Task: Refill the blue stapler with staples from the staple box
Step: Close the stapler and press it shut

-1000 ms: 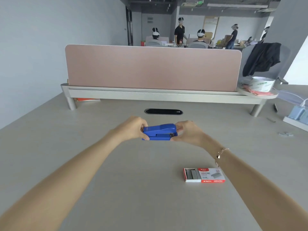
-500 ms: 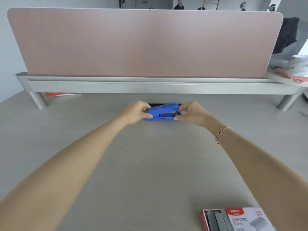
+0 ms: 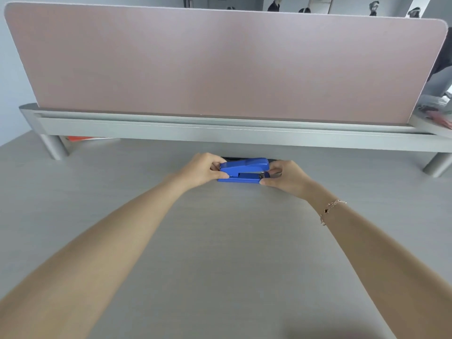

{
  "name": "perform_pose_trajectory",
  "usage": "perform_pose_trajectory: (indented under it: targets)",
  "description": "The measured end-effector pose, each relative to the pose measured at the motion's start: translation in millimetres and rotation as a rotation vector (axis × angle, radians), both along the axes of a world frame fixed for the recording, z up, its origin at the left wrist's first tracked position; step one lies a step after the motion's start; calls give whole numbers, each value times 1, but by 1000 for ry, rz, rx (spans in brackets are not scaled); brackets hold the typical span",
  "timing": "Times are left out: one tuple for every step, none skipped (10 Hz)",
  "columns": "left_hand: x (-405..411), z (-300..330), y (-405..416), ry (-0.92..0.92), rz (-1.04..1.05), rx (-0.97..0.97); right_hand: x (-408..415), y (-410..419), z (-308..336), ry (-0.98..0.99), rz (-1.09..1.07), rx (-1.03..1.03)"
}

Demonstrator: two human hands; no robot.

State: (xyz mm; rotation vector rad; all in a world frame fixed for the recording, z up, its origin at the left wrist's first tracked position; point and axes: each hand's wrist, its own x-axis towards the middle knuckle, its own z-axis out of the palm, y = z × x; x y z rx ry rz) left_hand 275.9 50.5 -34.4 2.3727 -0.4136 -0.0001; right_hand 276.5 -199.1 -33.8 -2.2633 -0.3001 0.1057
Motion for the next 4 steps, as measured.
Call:
perform_pose_trajectory:
  targets:
    - [-2,2,-3,-9,0,9,0,1,1,21,-3,34]
    - [-5,3,-5,16,33,32,0,1,-2,38,-7,54]
    - [-2,4,-4,63,56,19,0,2,-4,26,-7,36]
    - [-10,1,0,133,90,-46,-9,10,-11,-2,-63,23]
